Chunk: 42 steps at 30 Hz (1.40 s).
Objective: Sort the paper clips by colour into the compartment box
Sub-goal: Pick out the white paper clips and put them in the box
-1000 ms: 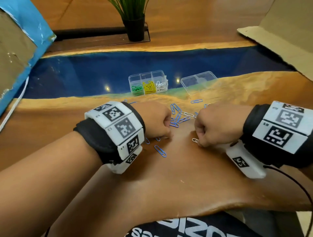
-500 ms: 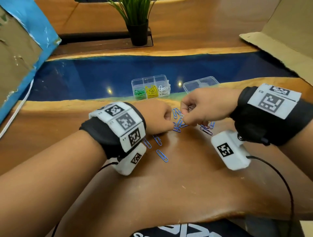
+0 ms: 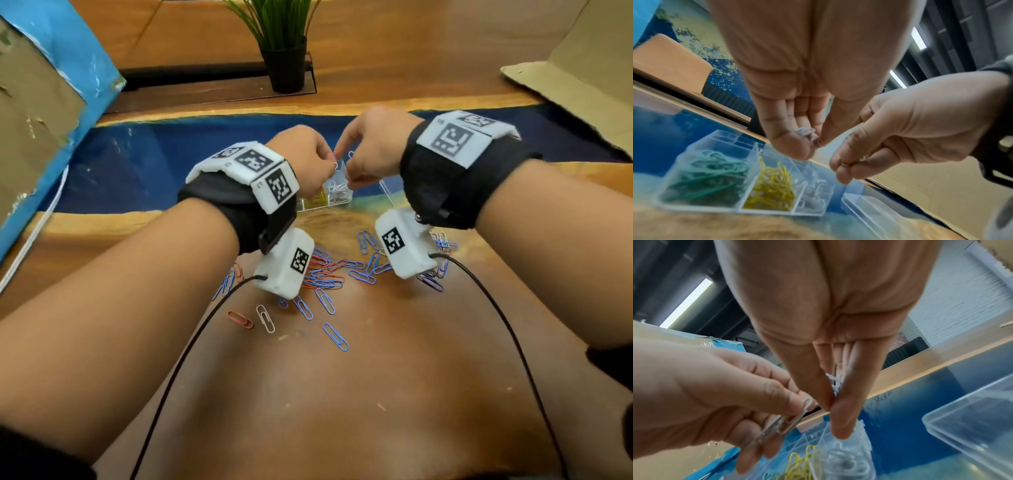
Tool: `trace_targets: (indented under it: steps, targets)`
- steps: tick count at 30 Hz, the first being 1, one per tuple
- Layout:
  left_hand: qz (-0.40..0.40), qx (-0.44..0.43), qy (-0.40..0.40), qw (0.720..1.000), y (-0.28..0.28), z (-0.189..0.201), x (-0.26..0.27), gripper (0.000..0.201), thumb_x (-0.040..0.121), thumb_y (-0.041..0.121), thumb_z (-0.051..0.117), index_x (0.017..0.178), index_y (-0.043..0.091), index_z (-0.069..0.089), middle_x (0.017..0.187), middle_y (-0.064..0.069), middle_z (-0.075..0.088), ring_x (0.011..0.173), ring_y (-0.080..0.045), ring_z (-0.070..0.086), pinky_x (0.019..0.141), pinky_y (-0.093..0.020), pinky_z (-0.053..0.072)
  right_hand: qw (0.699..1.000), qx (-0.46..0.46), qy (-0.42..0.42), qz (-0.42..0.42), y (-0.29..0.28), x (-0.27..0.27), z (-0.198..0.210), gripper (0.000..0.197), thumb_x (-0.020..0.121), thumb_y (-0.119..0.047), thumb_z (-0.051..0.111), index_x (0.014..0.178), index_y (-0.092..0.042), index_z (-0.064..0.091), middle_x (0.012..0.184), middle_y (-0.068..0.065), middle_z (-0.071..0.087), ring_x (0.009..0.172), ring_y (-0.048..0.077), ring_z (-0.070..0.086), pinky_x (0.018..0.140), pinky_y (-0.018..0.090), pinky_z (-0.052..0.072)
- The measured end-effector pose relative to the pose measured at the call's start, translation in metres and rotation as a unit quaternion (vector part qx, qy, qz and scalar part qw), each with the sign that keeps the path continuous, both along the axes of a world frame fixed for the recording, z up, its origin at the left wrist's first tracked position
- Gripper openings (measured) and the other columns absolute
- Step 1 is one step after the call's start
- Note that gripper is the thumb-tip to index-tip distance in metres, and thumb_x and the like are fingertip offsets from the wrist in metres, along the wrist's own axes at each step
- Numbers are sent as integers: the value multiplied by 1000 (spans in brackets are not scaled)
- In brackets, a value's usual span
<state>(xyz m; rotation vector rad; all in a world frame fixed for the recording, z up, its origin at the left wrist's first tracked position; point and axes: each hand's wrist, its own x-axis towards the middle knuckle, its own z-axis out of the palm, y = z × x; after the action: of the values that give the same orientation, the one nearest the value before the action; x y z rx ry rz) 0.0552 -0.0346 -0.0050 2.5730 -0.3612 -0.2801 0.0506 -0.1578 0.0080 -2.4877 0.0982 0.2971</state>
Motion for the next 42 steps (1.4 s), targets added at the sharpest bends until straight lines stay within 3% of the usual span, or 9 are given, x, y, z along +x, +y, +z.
trace_targets:
  steps: [6, 11, 17, 22, 26, 31, 34, 38, 42]
  targets:
    - [16, 10, -4, 1000, -5, 1, 13, 15, 93, 21, 54, 89, 24, 68, 65, 4, 62, 74, -17, 65, 58, -23, 47, 1000, -4, 7, -5, 4, 6, 10, 28, 87, -4, 58, 114, -10, 63, 66, 5, 63, 61, 17, 66, 61, 27, 58]
    - [17, 22, -20, 999, -11, -1, 20, 15, 91, 15, 58, 93, 25, 69, 68, 6, 54, 79, -16, 59, 68, -27, 44, 998, 50, 32, -23, 0, 8, 10, 40, 92, -2, 49, 130, -13, 53, 85, 10, 67, 76, 21, 70, 73, 32, 60]
    - [3, 35, -53, 998, -14, -1, 15, 22, 88, 9, 56, 104, 20, 68, 103, -5, 63, 90, -20, 60, 71, -28, 43, 989, 139, 48, -28, 0, 10, 2, 44, 88, -7, 49, 132, -6, 48, 115, 15, 60, 101, 30, 66, 81, 38, 58]
    - [12, -114, 20, 993, -13, -7, 11, 36, 90, 5, 51, 119, 25, 58, 119, -10, 63, 93, -23, 68, 79, -38, 59, 981, 179, 56, -40, -1, 5, -2, 43, 88, -2, 49, 131, -1, 47, 130, 21, 55, 114, 34, 60, 89, 42, 55]
    - [41, -186, 69, 979, -5, -7, 8, 47, 91, -4, 46, 132, 20, 48, 116, -8, 65, 105, -18, 63, 82, -35, 59, 980, 188, 60, -28, -1, 5, -7, 45, 89, -3, 51, 134, -4, 44, 134, 18, 52, 119, 33, 57, 86, 39, 55]
    - [40, -166, 57, 984, 6, -7, 7, 42, 91, -4, 47, 125, 20, 52, 107, -3, 65, 105, -17, 63, 86, -37, 57, 957, 268, 85, -68, -7, -2, -9, 43, 102, -8, 33, 144, -1, 31, 146, 21, 41, 136, 31, 39, 108, 36, 40]
    - [-9, -75, 24, 997, 8, -8, 4, 46, 86, -6, 42, 120, 23, 56, 107, 2, 68, 106, -17, 63, 90, -40, 54, 949, 292, 78, -87, -9, -5, -6, 43, 101, -8, 32, 144, -8, 32, 145, 17, 45, 134, 26, 44, 103, 32, 45]
    - [-76, 44, -23, 996, 3, -7, -6, 51, 87, -1, 37, 126, 27, 52, 115, 8, 67, 105, -12, 57, 82, -28, 47, 997, 78, -20, -3, -12, -7, -12, 47, 89, -2, 43, 130, -22, 52, 124, 11, 63, 107, 27, 62, 93, 40, 53]
    - [-99, 78, -38, 991, 3, -8, -11, 49, 88, 1, 37, 127, 26, 51, 121, 6, 64, 112, -17, 55, 85, -28, 42, 998, -24, -34, 56, -11, -11, -18, 47, 84, -2, 40, 119, -26, 59, 128, 4, 60, 82, 20, 56, 71, 30, 49]
